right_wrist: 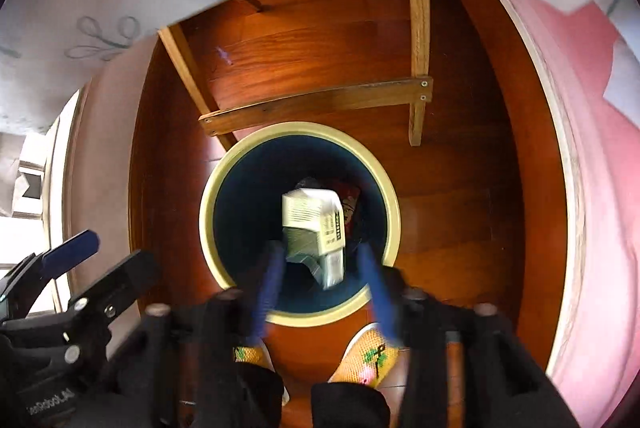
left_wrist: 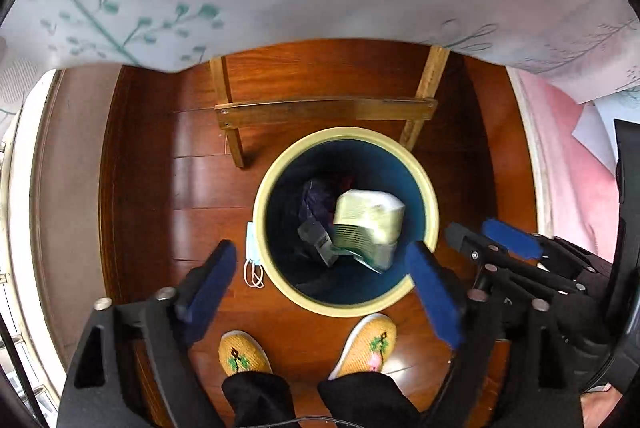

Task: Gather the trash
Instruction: 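Open both grippers to drop the boxes into the bin, then lower the left gripper to the floor and grasp the blue face mask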

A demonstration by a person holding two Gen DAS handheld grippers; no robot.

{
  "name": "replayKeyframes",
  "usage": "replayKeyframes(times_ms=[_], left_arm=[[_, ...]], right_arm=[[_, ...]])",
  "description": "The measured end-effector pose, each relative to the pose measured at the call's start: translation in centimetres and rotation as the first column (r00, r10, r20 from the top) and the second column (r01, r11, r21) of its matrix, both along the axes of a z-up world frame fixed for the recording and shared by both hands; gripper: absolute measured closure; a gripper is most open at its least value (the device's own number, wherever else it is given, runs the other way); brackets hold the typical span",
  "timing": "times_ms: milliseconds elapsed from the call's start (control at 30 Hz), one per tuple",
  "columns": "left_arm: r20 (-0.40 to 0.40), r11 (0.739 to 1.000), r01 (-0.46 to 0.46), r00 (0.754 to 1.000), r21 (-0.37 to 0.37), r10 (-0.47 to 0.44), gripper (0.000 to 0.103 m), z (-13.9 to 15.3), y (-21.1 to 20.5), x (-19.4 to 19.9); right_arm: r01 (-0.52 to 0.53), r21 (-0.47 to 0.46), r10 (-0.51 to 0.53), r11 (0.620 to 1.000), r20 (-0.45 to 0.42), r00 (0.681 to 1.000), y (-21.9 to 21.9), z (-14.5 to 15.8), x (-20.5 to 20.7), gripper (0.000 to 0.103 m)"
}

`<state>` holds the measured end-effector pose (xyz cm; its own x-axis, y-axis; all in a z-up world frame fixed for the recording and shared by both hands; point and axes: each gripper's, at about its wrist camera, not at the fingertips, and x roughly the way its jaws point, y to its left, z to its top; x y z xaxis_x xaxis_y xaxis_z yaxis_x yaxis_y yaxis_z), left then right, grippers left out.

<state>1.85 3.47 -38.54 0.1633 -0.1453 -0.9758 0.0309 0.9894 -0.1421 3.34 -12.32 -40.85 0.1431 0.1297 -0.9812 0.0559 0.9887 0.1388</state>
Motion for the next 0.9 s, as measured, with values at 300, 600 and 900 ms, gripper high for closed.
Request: replayKeyframes(times_ms=[300,600,900], left_arm=[[0.065,1.000,-0.001,0.998,0.015,0.000,0.001,-0.6,2.5,-1.3],[0.124,1.000,0.017,0.992,0.005,-0.018,0.001,-0.2,4.9,-2.2],[0.087,0.999,-0.010,0.996,0.033,0.007,0.007,-5.6,9.7,-4.1]], right_arm=[[0.059,0.001,-0.059,0.998,0.042,0.997,0.5,0.1,-2.2,0.047],[0.061,-0.004,-0.060,0.998,0.088,0.994,2.7,0.1,-3.9,0.047],[0.052,-0.014,-0.050,0.999,0.117,0.992,5.9,-3.1,-6.9,0.047]])
